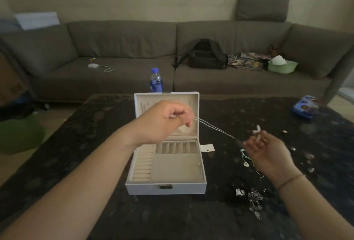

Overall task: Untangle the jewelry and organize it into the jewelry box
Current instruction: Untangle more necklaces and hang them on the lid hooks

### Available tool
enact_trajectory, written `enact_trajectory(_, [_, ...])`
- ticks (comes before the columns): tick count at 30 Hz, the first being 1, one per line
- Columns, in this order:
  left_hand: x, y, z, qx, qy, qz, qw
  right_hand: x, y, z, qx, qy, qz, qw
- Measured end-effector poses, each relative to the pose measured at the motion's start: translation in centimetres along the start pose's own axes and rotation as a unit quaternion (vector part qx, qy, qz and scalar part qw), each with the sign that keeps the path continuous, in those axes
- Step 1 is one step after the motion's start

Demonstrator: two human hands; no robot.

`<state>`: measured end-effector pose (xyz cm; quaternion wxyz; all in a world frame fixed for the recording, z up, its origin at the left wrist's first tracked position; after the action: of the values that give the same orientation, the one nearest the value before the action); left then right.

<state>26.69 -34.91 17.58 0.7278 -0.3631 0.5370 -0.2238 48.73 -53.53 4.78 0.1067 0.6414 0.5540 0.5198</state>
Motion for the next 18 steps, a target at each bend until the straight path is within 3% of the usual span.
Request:
enact_trajectory(2, [-0.9,-0.6,0.5,0.022,-0.005,0.014,1.0,1.2,-0.7,0.6,-0.036,-0.1,-0.154,0.982])
enact_trajectory(4, [-1.8,-0.7,1.2,0.033,-0.014,0.052,0.998,4.4,-0.2,-0.6,-0.204,-0.171,-0.279,0.923])
enact_trajectory(6, [-2.6,-0.5,1.9,0.038,-0.028,0.086,0.995,9.8,0.0,-3.3,-0.349,-0.069,-0.33,0.875])
enact_trajectory(7, [-3.0,-0.3,2.2,0.042,-0.039,0.094,0.994,12.5,-0.3,-4.7,-0.354,0.022,-0.36,0.863])
enact_trajectory(9, [-3.8,0.5,2.3,0.047,-0.068,0.107,0.991,17.1,-1.0,-7.1,-0.277,0.191,-0.453,0.826])
enact_trajectory(11, [-4.7,1.6,2.0,0.026,-0.102,0.106,0.989,19.7,-1.7,-8.1,-0.208,0.283,-0.521,0.778])
enact_trajectory(14, [-6.1,3.2,0.7,-0.004,-0.134,0.049,0.99,21.0,-2.5,-8.3,-0.144,0.323,-0.555,0.753])
enact_trajectory(18, [-7.2,5.8,-1.2,-0.041,-0.172,-0.057,0.983,21.6,-2.0,-9.0,-0.165,0.32,-0.613,0.703])
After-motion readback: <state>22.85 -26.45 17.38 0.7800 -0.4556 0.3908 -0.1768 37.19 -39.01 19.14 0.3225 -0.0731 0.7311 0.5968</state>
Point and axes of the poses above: each hand's wrist, its own z-axis towards the middle knuckle, its own x-axis out of the palm, y = z × x, the point moved 2 cm from there along z, towards the middle knuckle, and after that the axes turned 2 degrees about -z, right-handed, at the moved point
